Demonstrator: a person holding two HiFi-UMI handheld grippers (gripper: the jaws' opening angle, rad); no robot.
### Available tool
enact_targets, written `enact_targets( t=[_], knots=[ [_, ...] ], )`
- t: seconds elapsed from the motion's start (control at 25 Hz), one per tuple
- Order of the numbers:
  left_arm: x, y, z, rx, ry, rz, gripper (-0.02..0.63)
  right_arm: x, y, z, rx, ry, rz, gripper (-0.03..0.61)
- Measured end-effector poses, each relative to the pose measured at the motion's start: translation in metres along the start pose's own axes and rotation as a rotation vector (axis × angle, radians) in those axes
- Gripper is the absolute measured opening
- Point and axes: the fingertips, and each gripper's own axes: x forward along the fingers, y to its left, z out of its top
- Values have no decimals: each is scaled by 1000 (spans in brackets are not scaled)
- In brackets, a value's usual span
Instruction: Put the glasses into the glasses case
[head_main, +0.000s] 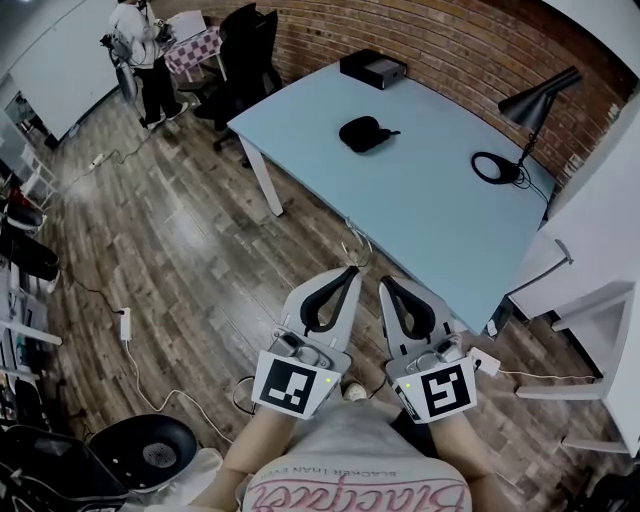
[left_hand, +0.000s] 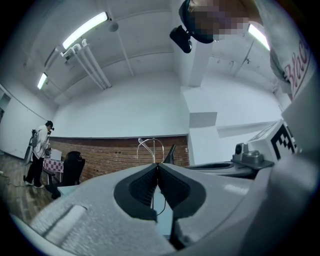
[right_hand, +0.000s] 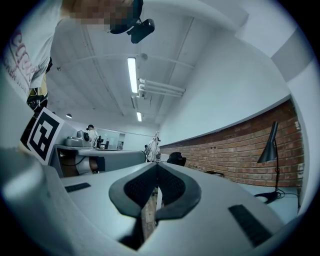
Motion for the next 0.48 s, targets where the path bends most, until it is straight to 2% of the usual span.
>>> enact_targets(
  t=[0.24, 0.48],
  knots=[
    [29, 36, -10, -4, -2, -19, 6, 40, -20, -11, 6, 3, -29, 11],
    [69, 103, -12, 28, -29, -40, 6, 111, -40, -16, 14, 3, -53, 11]
  ],
)
